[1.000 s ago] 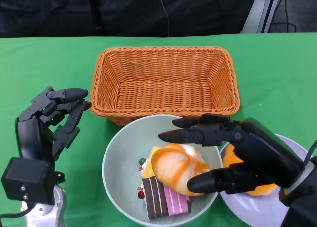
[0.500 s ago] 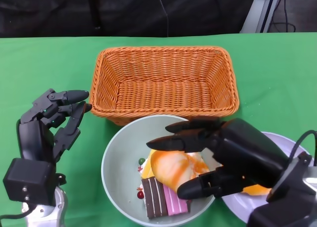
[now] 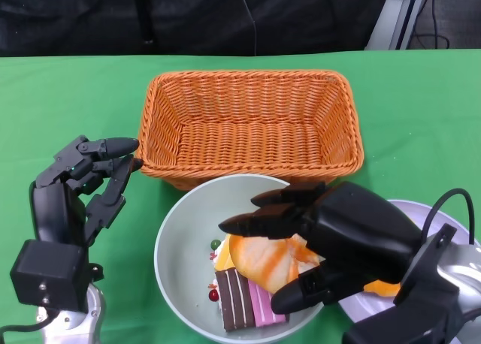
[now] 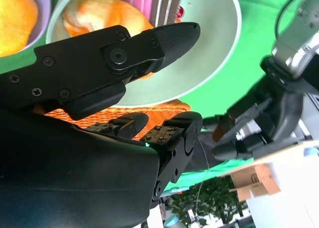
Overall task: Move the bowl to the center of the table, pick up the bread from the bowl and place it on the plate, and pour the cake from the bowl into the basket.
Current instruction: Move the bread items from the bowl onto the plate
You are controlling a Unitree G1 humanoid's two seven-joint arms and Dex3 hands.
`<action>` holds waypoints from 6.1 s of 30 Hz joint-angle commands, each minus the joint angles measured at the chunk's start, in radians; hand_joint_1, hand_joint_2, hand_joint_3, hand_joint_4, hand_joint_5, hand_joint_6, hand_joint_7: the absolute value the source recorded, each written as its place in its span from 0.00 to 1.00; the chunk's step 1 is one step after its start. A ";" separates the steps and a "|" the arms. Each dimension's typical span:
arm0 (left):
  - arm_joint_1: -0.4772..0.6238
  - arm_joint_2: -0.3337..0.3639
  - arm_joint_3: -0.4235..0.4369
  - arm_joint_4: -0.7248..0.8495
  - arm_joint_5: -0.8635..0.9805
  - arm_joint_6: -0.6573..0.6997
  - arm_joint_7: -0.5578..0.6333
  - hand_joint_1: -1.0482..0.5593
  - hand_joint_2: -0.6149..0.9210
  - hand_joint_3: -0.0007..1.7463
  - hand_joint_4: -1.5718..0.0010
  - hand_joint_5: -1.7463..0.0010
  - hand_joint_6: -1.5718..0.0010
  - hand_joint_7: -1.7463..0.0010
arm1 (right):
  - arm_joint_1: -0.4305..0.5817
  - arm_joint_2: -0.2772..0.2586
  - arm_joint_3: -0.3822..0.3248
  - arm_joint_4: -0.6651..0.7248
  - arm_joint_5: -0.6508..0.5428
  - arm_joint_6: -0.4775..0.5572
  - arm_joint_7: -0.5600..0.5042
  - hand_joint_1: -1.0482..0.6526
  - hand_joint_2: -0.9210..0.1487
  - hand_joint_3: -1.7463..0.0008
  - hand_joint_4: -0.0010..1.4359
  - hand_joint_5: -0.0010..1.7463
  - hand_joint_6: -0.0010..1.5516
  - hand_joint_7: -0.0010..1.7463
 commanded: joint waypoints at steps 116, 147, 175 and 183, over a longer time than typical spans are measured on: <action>0.029 -0.002 0.001 -0.029 -0.009 -0.017 0.007 0.56 1.00 0.16 0.43 0.59 0.41 0.63 | -0.263 0.020 0.159 0.717 -0.220 -0.536 -0.850 0.50 0.00 0.99 0.59 0.66 0.79 0.02; 0.015 -0.003 0.010 -0.031 -0.029 -0.012 0.003 0.56 1.00 0.16 0.42 0.59 0.39 0.65 | -0.056 -0.078 -0.374 0.700 0.272 -0.881 -0.766 0.53 0.23 0.63 0.51 0.87 0.48 0.67; 0.008 -0.005 0.018 -0.050 -0.027 0.002 0.005 0.56 1.00 0.15 0.43 0.56 0.38 0.64 | 0.004 -0.215 -0.382 0.960 -0.270 -0.850 -1.140 0.56 0.18 0.78 0.59 0.81 0.59 0.52; 0.011 -0.005 0.017 -0.052 -0.019 0.004 0.010 0.56 1.00 0.15 0.43 0.56 0.39 0.65 | -0.034 -0.221 -0.282 1.010 -0.232 -0.832 -1.123 0.56 0.18 0.82 0.63 0.72 0.63 0.45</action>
